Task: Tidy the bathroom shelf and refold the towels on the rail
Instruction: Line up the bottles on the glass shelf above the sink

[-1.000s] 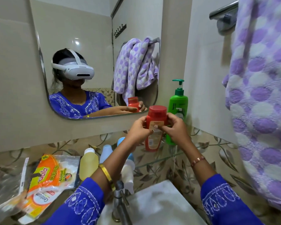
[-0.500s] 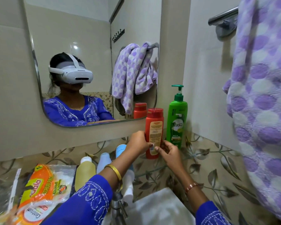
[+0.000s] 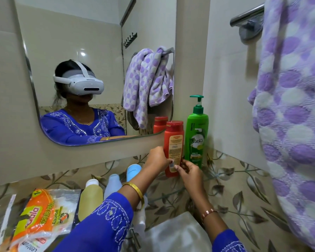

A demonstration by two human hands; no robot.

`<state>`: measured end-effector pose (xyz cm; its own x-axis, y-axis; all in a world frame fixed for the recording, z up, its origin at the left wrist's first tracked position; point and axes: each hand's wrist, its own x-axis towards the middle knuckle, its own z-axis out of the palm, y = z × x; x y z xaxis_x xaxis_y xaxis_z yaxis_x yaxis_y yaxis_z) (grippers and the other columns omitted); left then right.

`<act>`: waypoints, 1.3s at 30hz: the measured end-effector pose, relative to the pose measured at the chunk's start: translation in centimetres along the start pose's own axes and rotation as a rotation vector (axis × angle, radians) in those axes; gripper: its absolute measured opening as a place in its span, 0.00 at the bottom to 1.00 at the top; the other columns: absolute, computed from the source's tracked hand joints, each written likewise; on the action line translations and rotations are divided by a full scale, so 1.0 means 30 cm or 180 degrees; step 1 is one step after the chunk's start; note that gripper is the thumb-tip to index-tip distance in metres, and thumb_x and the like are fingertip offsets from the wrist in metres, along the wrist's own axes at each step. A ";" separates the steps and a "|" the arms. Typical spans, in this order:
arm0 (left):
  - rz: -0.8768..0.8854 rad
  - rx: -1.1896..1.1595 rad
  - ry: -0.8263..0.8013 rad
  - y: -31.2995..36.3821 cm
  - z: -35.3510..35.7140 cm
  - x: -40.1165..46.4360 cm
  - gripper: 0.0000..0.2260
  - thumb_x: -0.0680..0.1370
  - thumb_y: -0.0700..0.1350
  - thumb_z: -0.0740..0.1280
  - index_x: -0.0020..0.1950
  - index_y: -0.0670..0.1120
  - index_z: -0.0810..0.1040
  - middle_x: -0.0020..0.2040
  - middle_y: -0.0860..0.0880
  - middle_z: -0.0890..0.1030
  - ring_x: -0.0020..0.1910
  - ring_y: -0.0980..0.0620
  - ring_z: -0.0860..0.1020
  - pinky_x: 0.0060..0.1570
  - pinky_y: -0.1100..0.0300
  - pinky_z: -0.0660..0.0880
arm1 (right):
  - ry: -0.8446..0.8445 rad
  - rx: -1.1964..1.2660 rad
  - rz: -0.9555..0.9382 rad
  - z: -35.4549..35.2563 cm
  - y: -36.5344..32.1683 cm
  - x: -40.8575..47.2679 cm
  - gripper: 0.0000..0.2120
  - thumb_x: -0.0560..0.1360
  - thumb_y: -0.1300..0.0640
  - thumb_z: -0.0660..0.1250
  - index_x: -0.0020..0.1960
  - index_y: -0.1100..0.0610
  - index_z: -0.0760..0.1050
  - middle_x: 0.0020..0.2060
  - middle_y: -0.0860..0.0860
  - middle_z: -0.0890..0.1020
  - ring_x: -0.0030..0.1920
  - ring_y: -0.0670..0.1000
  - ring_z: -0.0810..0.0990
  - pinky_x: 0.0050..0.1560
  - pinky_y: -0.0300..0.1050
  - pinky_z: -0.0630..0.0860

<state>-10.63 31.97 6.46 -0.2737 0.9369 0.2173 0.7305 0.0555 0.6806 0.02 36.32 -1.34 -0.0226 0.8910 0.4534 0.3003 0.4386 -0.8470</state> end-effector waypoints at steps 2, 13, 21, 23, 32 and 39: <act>-0.0024 -0.0033 0.0014 -0.002 0.003 -0.009 0.17 0.72 0.42 0.70 0.60 0.42 0.76 0.58 0.42 0.81 0.57 0.45 0.79 0.57 0.52 0.76 | 0.0099 -0.0097 -0.0067 0.001 -0.002 -0.014 0.19 0.72 0.58 0.70 0.61 0.63 0.75 0.52 0.58 0.83 0.49 0.49 0.80 0.47 0.35 0.71; 0.0242 -0.0909 0.0519 -0.003 -0.102 -0.153 0.14 0.78 0.37 0.60 0.63 0.40 0.74 0.60 0.42 0.79 0.59 0.45 0.77 0.51 0.55 0.75 | 0.0266 -0.0202 -0.1451 0.036 -0.011 -0.239 0.19 0.67 0.66 0.67 0.58 0.65 0.76 0.54 0.59 0.81 0.55 0.53 0.79 0.59 0.32 0.69; 0.0197 -0.1271 0.0660 -0.109 -0.189 -0.267 0.13 0.78 0.32 0.57 0.59 0.35 0.76 0.59 0.39 0.79 0.60 0.46 0.76 0.65 0.53 0.70 | -0.1401 -0.0264 -0.1924 0.117 -0.098 -0.331 0.36 0.66 0.59 0.71 0.72 0.52 0.61 0.70 0.52 0.66 0.71 0.48 0.62 0.69 0.39 0.61; 0.0182 -0.1325 0.0690 -0.137 -0.198 -0.283 0.13 0.78 0.32 0.57 0.59 0.35 0.76 0.59 0.38 0.79 0.57 0.47 0.77 0.61 0.56 0.72 | -0.1355 -0.0287 -0.1970 0.129 -0.112 -0.333 0.36 0.66 0.61 0.71 0.71 0.54 0.62 0.70 0.53 0.66 0.70 0.46 0.62 0.68 0.39 0.60; 0.0315 -0.1486 0.0581 -0.176 -0.160 -0.318 0.15 0.78 0.31 0.55 0.59 0.39 0.77 0.58 0.41 0.80 0.54 0.52 0.76 0.55 0.65 0.72 | -0.0918 0.0366 -0.1766 0.067 -0.171 -0.257 0.30 0.65 0.42 0.70 0.62 0.55 0.72 0.55 0.50 0.78 0.55 0.48 0.76 0.54 0.27 0.70; 0.0544 -0.1817 0.0707 -0.130 -0.114 -0.276 0.18 0.77 0.29 0.55 0.66 0.39 0.71 0.60 0.47 0.75 0.59 0.53 0.73 0.59 0.66 0.71 | -0.0479 0.0688 -0.1346 0.042 -0.250 -0.129 0.21 0.63 0.37 0.67 0.48 0.51 0.74 0.41 0.51 0.81 0.41 0.50 0.79 0.39 0.40 0.74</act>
<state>-13.37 22.83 4.39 -0.3507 0.8190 0.4541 0.3435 -0.3386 0.8760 -3.34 29.71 2.91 -0.2419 0.6298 0.7381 0.0310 0.7653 -0.6429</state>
